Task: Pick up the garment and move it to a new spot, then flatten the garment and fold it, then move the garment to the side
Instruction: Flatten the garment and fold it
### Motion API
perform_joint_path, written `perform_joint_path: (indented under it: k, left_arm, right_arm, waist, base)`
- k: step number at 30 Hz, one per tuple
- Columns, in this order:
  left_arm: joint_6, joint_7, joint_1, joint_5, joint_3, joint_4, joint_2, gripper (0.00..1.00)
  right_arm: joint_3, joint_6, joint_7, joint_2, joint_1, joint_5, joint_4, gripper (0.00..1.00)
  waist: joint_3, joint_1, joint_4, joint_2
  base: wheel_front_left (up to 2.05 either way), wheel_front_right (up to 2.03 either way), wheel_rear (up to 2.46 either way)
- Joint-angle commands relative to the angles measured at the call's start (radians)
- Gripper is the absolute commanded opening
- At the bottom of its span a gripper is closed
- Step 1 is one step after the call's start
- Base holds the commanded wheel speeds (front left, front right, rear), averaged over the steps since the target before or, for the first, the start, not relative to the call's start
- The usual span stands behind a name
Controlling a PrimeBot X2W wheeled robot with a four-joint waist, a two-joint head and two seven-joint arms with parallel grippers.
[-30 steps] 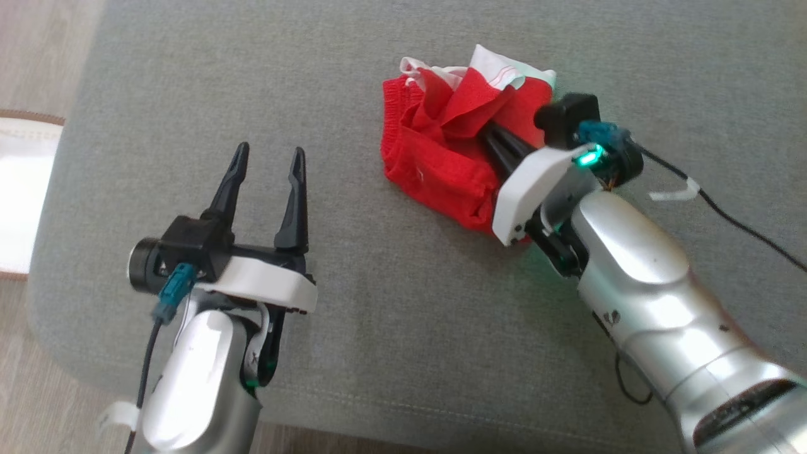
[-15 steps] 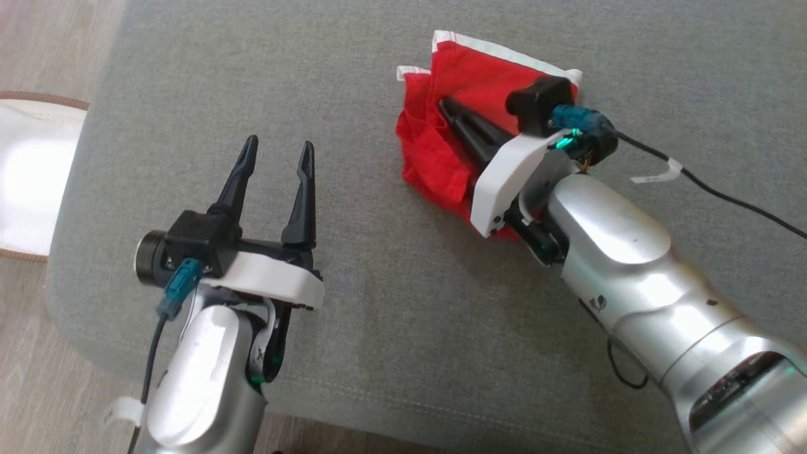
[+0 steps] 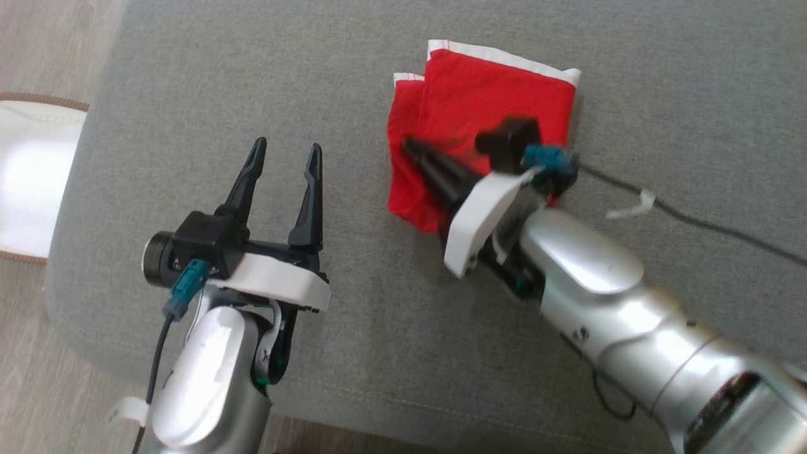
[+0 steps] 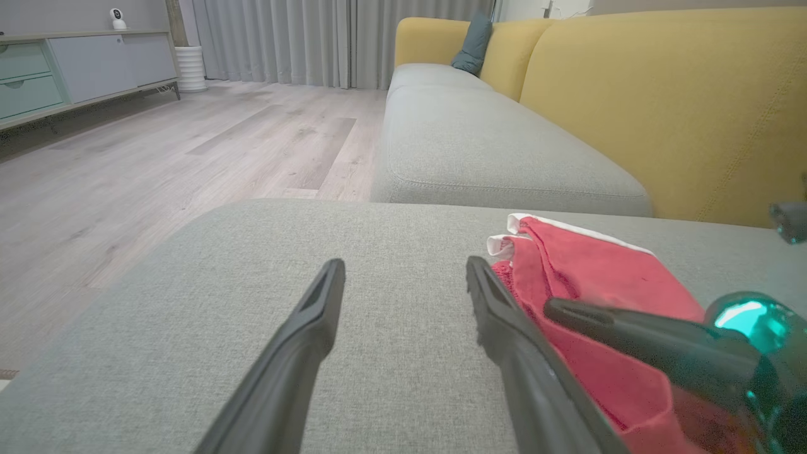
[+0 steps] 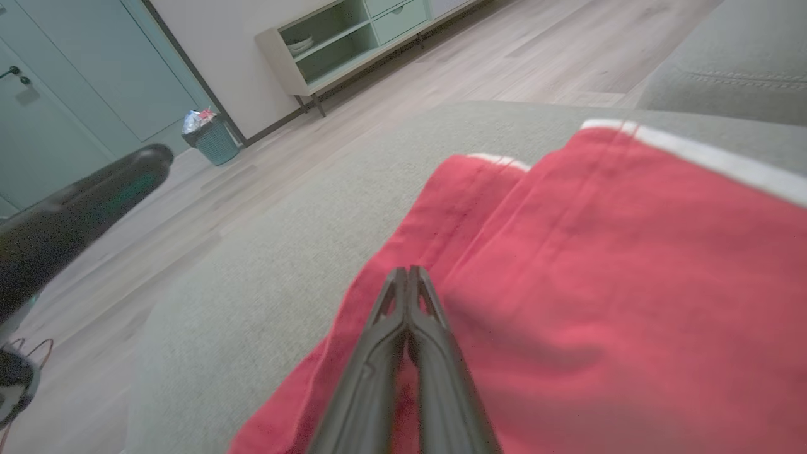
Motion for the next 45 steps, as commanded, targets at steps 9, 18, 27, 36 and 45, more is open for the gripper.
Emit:
perform_joint_path:
  k: [9,18,27,36,45]
  left_arm:
    - [0.004,-0.005,-0.011,0.005,0.035,-0.026,0.013,1.00]
    - [0.001,-0.005,0.028,0.027,0.064,-0.025,0.023,1.00]
    - [0.002,-0.005,0.065,0.038,0.090,-0.029,0.053,1.00]
    - [0.008,-0.005,0.100,0.036,0.113,-0.031,0.081,1.00]
    - [0.019,-0.004,0.152,0.032,0.119,-0.026,0.101,1.00]
  right_arm:
    - [0.061,-0.001,-0.071,0.024,0.078,0.054,-0.110,0.00]
    - [-0.104,-0.001,-0.114,0.006,0.112,-0.061,-0.227,0.80]
    - [-0.541,-0.001,-0.115,-0.094,0.351,-0.322,-0.401,1.00]
    - [-0.869,-0.001,-0.024,-0.082,0.609,-0.484,-0.625,1.00]
    - [-0.965,-0.001,0.083,-0.023,0.778,-0.532,-0.800,1.00]
  waist:
    - [-0.024,0.0000,-0.034,0.0000]
    - [-0.077,0.0000,-0.100,0.0000]
    - [-0.117,0.0000,-0.165,0.0000]
    - [-0.150,0.0000,-0.209,0.0000]
    - [-0.217,0.0000,-0.228,0.0000]
  base:
    - [0.00,0.00,0.00]
    - [0.00,0.00,0.00]
    - [0.00,0.00,0.00]
    - [0.00,0.00,0.00]
    - [0.00,0.00,0.00]
